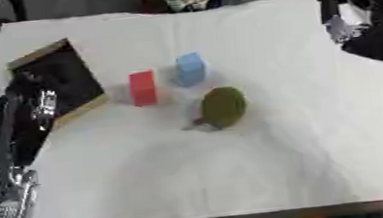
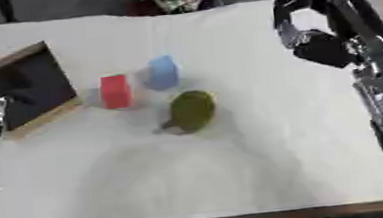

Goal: Pick up objects on the table and place them in the box.

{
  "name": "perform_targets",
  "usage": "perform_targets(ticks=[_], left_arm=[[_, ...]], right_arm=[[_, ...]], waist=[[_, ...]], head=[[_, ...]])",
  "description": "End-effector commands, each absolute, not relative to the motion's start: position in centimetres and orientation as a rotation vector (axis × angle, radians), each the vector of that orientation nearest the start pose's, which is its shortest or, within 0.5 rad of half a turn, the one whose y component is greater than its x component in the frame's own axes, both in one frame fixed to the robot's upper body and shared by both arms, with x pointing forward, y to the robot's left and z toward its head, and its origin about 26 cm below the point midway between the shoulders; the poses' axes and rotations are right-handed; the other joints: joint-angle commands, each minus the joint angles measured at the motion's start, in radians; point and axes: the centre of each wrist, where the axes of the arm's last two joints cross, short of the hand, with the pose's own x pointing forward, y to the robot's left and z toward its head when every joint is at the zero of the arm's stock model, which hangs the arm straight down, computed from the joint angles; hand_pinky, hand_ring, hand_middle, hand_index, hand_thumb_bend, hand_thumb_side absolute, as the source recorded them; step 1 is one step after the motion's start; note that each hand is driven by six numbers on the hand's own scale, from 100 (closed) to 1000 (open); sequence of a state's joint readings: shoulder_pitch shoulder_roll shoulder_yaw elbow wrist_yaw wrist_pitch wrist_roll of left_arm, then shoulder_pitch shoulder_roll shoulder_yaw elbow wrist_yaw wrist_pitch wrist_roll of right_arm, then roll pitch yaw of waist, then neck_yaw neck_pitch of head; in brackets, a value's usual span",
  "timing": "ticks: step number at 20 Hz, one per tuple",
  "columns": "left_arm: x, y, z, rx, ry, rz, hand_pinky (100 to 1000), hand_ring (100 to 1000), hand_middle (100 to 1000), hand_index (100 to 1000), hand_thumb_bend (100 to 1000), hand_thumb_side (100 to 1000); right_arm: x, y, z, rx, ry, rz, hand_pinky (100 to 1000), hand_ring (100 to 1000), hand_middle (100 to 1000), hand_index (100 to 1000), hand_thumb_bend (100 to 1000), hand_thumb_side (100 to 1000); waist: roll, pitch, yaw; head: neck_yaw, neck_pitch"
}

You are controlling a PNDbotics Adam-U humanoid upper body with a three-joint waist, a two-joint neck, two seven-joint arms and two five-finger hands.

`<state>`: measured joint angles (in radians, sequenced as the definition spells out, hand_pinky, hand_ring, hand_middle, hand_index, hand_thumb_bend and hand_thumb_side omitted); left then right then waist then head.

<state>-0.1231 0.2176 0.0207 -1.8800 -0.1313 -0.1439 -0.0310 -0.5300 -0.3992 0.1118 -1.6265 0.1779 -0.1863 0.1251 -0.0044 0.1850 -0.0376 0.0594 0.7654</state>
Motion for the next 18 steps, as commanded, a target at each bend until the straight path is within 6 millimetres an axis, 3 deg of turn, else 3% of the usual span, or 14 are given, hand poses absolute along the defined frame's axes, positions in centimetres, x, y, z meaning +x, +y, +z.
perform_targets(ticks=[1,11,18], left_arm=[[29.3,27.5,12.1,0.257,-2.133,-0.385,543,693,645,761,100,709],[29.4,27.9,12.7,0.279,-2.141,-0.420,549,701,650,764,100,699],[29.7,28.7,14.1,0.326,-2.151,-0.542,562,711,657,771,100,649]], right_arm=[[37.3,-25.2,19.9,-0.284,-2.244,0.842,731,743,618,853,100,405],[37.0,-25.0,20.1,-0.270,-2.263,0.841,732,746,623,855,100,414],[36.8,-25.0,20.0,-0.263,-2.268,0.835,732,746,622,855,100,417]], waist=[[0.000,-0.016,0.000],[0.001,-0.017,-0.003],[0.005,-0.017,-0.009]], head=[[-0.002,0.005],[-0.001,0.005],[-0.002,0.005]])
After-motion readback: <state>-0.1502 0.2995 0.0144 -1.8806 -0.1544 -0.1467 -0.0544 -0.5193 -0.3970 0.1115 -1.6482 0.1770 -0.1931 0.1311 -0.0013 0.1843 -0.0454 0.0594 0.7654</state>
